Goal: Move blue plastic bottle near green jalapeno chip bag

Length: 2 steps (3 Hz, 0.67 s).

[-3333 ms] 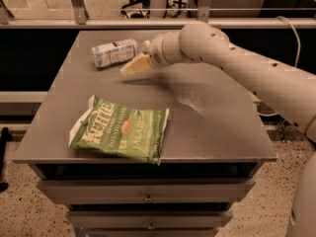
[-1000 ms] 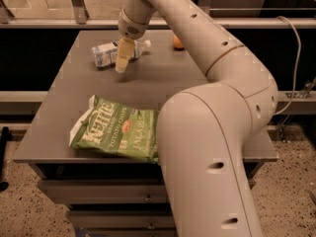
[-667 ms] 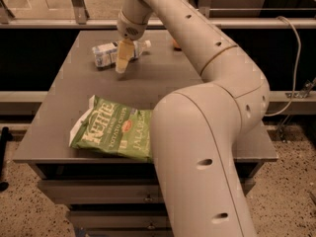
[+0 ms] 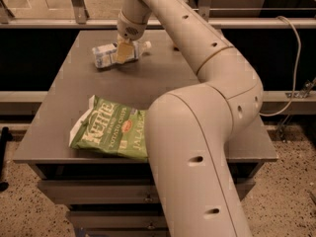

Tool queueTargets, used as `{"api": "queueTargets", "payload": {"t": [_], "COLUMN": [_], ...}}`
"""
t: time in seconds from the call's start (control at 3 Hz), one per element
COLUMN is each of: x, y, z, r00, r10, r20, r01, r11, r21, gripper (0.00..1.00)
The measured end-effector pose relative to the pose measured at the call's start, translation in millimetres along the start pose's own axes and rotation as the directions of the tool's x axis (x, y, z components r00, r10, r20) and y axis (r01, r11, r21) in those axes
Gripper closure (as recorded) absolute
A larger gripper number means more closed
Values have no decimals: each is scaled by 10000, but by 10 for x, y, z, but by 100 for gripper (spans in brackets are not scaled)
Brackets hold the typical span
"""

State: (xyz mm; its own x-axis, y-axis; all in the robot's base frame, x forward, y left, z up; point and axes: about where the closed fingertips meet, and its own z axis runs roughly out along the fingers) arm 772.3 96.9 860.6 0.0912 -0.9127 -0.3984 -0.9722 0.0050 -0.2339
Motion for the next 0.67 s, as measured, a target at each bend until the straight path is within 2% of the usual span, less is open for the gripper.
{"api": "queueTargets", "payload": {"t": [0.33, 0.67], "x": [-48, -65], "y": [1, 42], "z": [-203, -518], "r00": [9999, 9993], "r10": [-124, -162], "r20": [-108, -339], "r01": [125, 176], "r11": [9998, 9990], "r21": [153, 418], "gripper": [90, 100]}}
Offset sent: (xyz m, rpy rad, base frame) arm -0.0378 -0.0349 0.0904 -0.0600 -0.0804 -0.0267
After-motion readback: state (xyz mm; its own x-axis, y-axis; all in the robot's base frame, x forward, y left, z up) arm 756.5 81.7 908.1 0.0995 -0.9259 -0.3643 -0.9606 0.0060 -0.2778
